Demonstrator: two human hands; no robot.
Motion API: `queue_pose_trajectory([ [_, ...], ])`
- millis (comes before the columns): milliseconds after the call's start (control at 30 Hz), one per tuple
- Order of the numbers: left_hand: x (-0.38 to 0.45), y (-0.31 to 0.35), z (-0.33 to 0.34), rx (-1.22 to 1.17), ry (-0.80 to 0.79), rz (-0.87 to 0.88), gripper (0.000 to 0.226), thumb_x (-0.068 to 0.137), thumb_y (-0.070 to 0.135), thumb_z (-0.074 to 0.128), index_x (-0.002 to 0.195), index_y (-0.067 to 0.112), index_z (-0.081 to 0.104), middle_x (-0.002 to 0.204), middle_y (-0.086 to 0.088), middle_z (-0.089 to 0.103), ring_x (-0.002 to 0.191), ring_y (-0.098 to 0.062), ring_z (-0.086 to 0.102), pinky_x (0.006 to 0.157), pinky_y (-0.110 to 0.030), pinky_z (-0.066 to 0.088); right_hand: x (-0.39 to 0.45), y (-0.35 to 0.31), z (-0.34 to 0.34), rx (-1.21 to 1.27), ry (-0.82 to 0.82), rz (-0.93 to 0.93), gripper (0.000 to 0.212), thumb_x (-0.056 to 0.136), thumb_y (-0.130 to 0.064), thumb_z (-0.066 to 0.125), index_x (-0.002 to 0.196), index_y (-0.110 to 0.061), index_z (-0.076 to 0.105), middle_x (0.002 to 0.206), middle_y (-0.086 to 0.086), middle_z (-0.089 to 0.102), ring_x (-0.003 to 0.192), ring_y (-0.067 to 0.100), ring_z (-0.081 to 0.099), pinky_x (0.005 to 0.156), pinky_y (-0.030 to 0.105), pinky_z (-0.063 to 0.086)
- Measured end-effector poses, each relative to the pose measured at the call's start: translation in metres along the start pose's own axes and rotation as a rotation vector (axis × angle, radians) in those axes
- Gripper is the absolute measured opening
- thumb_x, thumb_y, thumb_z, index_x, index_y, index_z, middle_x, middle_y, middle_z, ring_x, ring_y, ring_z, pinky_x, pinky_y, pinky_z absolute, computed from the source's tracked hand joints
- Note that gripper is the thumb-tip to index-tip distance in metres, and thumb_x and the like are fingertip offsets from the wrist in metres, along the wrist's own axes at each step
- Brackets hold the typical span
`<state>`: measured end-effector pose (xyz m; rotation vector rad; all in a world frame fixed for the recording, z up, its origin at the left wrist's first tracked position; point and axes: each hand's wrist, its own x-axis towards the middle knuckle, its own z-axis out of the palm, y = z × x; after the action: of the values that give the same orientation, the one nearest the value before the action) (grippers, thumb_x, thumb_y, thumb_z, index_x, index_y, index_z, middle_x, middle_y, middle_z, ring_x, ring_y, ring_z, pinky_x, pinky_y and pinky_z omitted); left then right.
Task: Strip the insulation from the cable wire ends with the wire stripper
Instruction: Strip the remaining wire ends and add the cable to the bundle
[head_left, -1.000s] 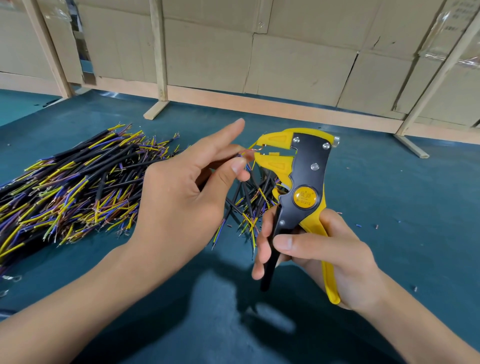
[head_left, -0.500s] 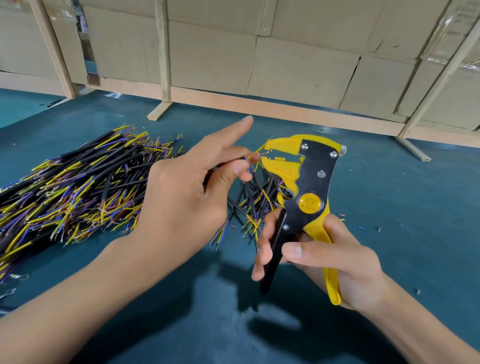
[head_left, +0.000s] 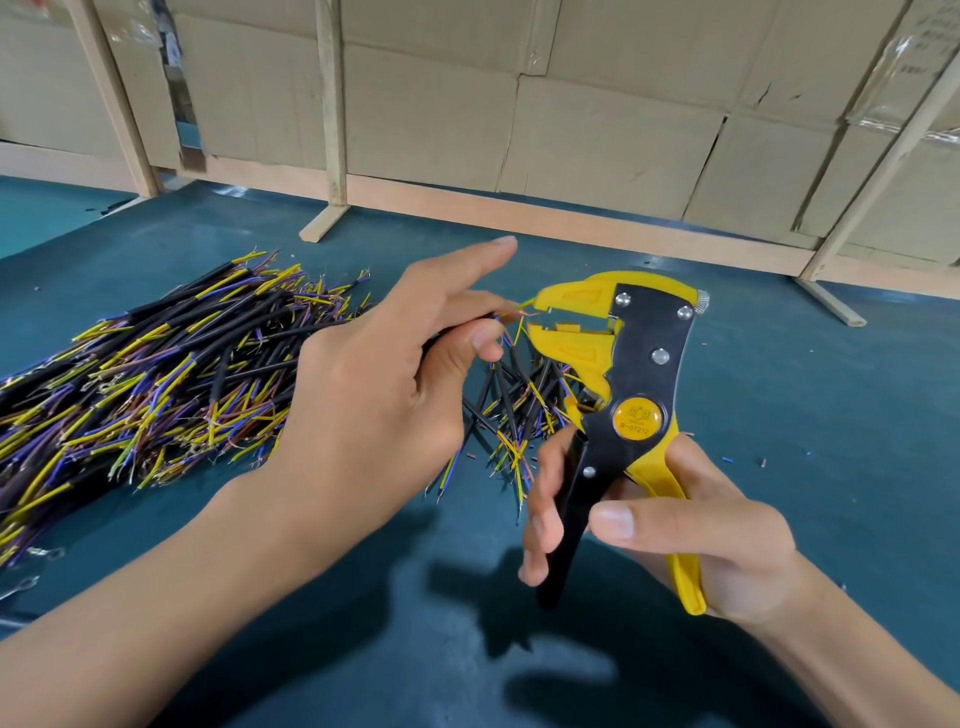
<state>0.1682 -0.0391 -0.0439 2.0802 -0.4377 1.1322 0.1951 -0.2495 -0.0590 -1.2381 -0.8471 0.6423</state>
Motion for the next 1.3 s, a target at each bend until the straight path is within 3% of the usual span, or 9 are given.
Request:
queue_pose_trajectory([
  [167, -0.001, 0.001, 0.000, 0.049, 0.004, -0.056, 0.038, 0.096, -0.001, 0.062, 0.132, 0.009, 0.058, 0.095, 0.016, 0.072, 0.080, 0.009, 0.058, 0.073, 0.002, 0.034, -0.001, -0.003, -0.006, -0.051, 0.007, 0.080, 0.029, 0.079, -0.009, 0.062, 0.102, 0.008, 0.057, 0.084, 0.027, 0.059, 0.073, 0.049, 0.058, 0.072, 0.055, 0.044],
  [333, -0.002, 0.004, 0.002, 0.101, -0.030, -0.080, 0.037, 0.094, -0.003, 0.061, 0.129, 0.009, 0.059, 0.092, 0.020, 0.067, 0.075, 0.013, 0.051, 0.073, 0.004, 0.033, -0.001, -0.008, -0.008, 0.063, -0.043, 0.122, 0.026, 0.077, -0.003, 0.058, 0.101, 0.008, 0.057, 0.082, 0.024, 0.060, 0.074, 0.043, 0.061, 0.074, 0.050, 0.049],
  [467, 0.004, -0.001, -0.002, 0.131, -0.013, -0.149, 0.035, 0.094, -0.001, 0.063, 0.127, 0.010, 0.060, 0.086, 0.018, 0.069, 0.079, 0.005, 0.058, 0.071, 0.001, 0.035, -0.001, -0.008, -0.009, 0.039, -0.061, 0.122, 0.024, 0.077, -0.003, 0.057, 0.100, 0.006, 0.058, 0.080, 0.023, 0.059, 0.072, 0.043, 0.060, 0.073, 0.051, 0.047],
  [533, 0.008, -0.006, -0.006, 0.151, -0.006, -0.166, 0.033, 0.095, 0.000, 0.062, 0.126, 0.010, 0.060, 0.085, 0.024, 0.064, 0.079, 0.011, 0.058, 0.072, 0.002, 0.034, -0.002, -0.007, -0.008, 0.038, -0.040, 0.092, 0.023, 0.078, -0.003, 0.057, 0.099, 0.006, 0.059, 0.081, 0.024, 0.059, 0.072, 0.044, 0.060, 0.072, 0.053, 0.047],
  [600, 0.010, -0.008, -0.009, 0.152, -0.011, -0.141, 0.033, 0.095, 0.001, 0.062, 0.127, 0.009, 0.060, 0.090, 0.029, 0.060, 0.079, 0.022, 0.053, 0.072, 0.004, 0.034, -0.001, -0.004, -0.007, 0.057, 0.032, 0.044, 0.023, 0.079, -0.004, 0.058, 0.101, 0.003, 0.062, 0.083, 0.023, 0.061, 0.073, 0.046, 0.061, 0.071, 0.058, 0.048],
  [733, 0.009, -0.005, -0.009, 0.140, -0.017, -0.034, 0.034, 0.096, -0.002, 0.062, 0.128, 0.007, 0.059, 0.097, 0.023, 0.064, 0.087, 0.004, 0.061, 0.075, 0.005, 0.033, 0.001, -0.002, -0.008, 0.030, 0.171, -0.023, 0.022, 0.078, -0.007, 0.062, 0.098, -0.003, 0.067, 0.080, 0.019, 0.062, 0.072, 0.046, 0.062, 0.067, 0.050, 0.053],
  [933, 0.006, -0.002, -0.006, 0.085, -0.011, 0.043, 0.034, 0.096, -0.001, 0.064, 0.129, 0.008, 0.059, 0.096, 0.017, 0.071, 0.087, 0.002, 0.064, 0.074, 0.004, 0.033, -0.001, -0.001, -0.015, -0.046, 0.124, -0.014, 0.020, 0.083, -0.007, 0.061, 0.099, 0.005, 0.059, 0.085, 0.018, 0.063, 0.075, 0.044, 0.063, 0.072, 0.047, 0.053],
  [1133, 0.008, -0.004, -0.007, 0.095, -0.020, 0.061, 0.034, 0.097, -0.005, 0.059, 0.129, 0.007, 0.058, 0.098, 0.014, 0.070, 0.095, 0.010, 0.060, 0.082, 0.005, 0.032, -0.003, 0.001, -0.019, -0.169, 0.088, 0.006, 0.022, 0.084, -0.012, 0.064, 0.102, 0.001, 0.059, 0.087, 0.016, 0.065, 0.078, 0.042, 0.065, 0.069, 0.064, 0.046],
  [1300, 0.008, -0.006, -0.008, 0.099, -0.011, 0.068, 0.033, 0.098, -0.003, 0.058, 0.130, 0.008, 0.057, 0.096, 0.014, 0.071, 0.096, 0.010, 0.060, 0.081, 0.004, 0.032, -0.003, 0.003, -0.019, -0.144, 0.099, 0.016, 0.022, 0.084, -0.011, 0.064, 0.103, -0.001, 0.060, 0.088, 0.016, 0.065, 0.078, 0.043, 0.064, 0.073, 0.057, 0.048],
])
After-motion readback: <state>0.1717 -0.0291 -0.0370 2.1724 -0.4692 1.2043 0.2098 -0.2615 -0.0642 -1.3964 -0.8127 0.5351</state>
